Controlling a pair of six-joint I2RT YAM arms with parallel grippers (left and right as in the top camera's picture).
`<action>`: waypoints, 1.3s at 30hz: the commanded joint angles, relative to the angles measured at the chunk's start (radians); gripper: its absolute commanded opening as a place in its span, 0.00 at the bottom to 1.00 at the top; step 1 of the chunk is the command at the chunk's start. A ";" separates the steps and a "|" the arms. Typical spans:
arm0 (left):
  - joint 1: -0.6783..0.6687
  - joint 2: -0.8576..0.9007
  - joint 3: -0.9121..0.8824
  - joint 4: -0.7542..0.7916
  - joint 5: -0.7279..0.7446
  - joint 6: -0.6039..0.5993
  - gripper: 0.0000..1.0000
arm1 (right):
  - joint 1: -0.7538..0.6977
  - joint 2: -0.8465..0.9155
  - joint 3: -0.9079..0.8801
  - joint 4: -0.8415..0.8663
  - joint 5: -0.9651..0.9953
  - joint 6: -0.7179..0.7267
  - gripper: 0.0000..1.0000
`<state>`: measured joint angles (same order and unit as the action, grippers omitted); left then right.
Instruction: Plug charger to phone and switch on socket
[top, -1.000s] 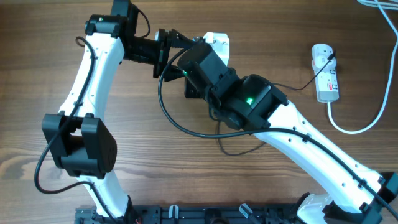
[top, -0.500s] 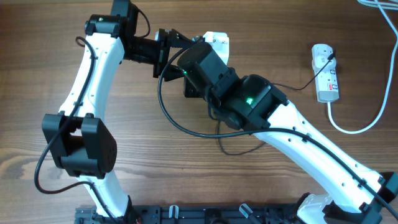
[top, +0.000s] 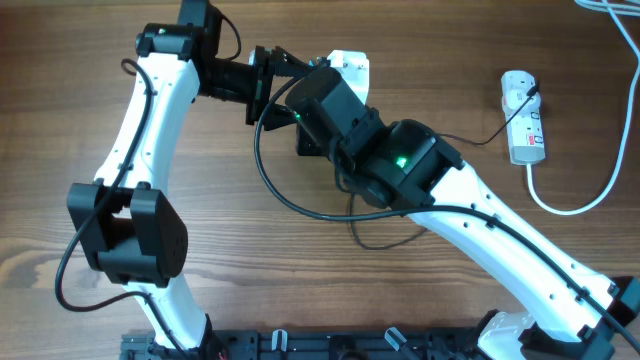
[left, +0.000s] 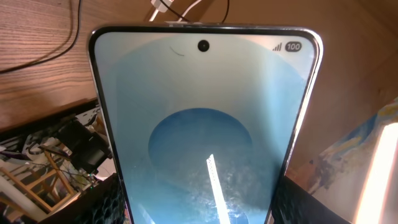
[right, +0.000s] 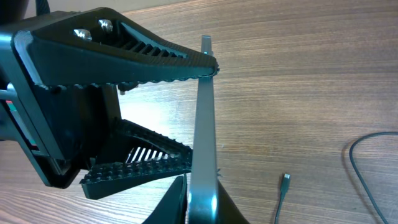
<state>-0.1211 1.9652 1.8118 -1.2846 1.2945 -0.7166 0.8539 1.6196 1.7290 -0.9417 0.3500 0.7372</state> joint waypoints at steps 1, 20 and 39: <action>0.007 -0.037 0.023 0.002 0.034 0.005 0.53 | 0.000 0.007 0.018 0.005 0.027 -0.001 0.08; 0.007 -0.037 0.023 0.002 0.062 -0.001 1.00 | 0.000 -0.046 0.018 -0.021 0.121 0.971 0.04; 0.007 -0.037 0.023 0.003 0.061 -0.109 0.62 | 0.000 -0.053 0.018 0.032 0.119 1.334 0.05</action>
<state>-0.1165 1.9633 1.8133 -1.2823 1.3361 -0.7994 0.8539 1.6024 1.7287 -0.9184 0.4309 2.0201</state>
